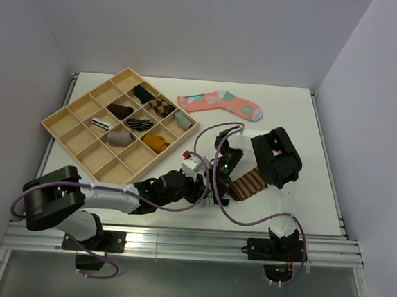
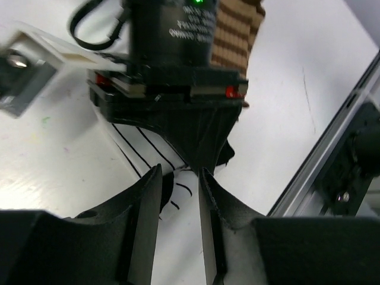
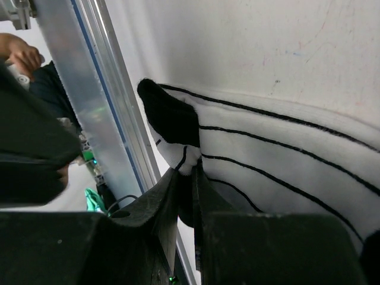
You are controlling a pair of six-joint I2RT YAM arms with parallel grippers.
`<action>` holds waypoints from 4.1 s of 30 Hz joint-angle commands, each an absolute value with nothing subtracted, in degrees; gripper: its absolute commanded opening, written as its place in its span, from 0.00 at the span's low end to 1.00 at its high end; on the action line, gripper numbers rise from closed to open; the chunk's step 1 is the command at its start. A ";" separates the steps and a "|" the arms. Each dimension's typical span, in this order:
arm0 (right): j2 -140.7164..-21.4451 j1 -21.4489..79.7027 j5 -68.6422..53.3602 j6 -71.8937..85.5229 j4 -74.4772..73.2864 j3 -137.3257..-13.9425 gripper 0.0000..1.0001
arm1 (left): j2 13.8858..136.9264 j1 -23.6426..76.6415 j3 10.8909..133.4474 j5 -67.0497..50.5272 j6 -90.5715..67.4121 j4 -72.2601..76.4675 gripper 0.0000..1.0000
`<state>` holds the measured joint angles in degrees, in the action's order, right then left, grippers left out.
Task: Roll the socks
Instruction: Roll the sock at the center of the board.
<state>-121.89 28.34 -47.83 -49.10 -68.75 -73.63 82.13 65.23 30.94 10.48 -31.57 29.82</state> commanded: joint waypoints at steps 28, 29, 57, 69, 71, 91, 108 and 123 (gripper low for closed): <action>-124.80 27.95 -40.78 -51.50 -67.41 -74.88 0.08 | 96.24 65.65 35.42 1.48 -24.17 32.70 0.47; -124.80 27.95 -40.78 -51.50 -67.41 -74.88 0.08 | 96.59 65.65 35.51 2.02 -24.17 32.52 0.48; -111.01 25.32 -41.22 -46.40 -59.14 -68.65 0.43 | 105.12 64.16 42.10 -5.27 -31.99 18.37 0.01; -107.23 13.72 -42.01 -48.34 -59.59 -66.19 0.42 | 103.10 59.77 43.33 -5.36 -33.05 6.78 0.00; -107.49 11.70 -40.62 -47.90 -58.28 -65.31 0.42 | 102.83 59.50 44.20 -4.93 -32.87 4.58 0.00; -87.66 6.06 -39.54 -51.50 -49.58 -56.69 0.41 | 105.19 49.93 53.43 -26.18 -33.30 -15.99 0.00; -63.45 36.36 -29.45 -52.38 -31.03 -37.71 0.41 | 115.57 46.76 61.70 -39.73 -40.69 -20.39 0.00; -70.21 52.99 -21.27 -47.55 -25.14 -35.33 0.38 | 116.28 46.58 63.28 -40.52 -42.27 -20.04 0.00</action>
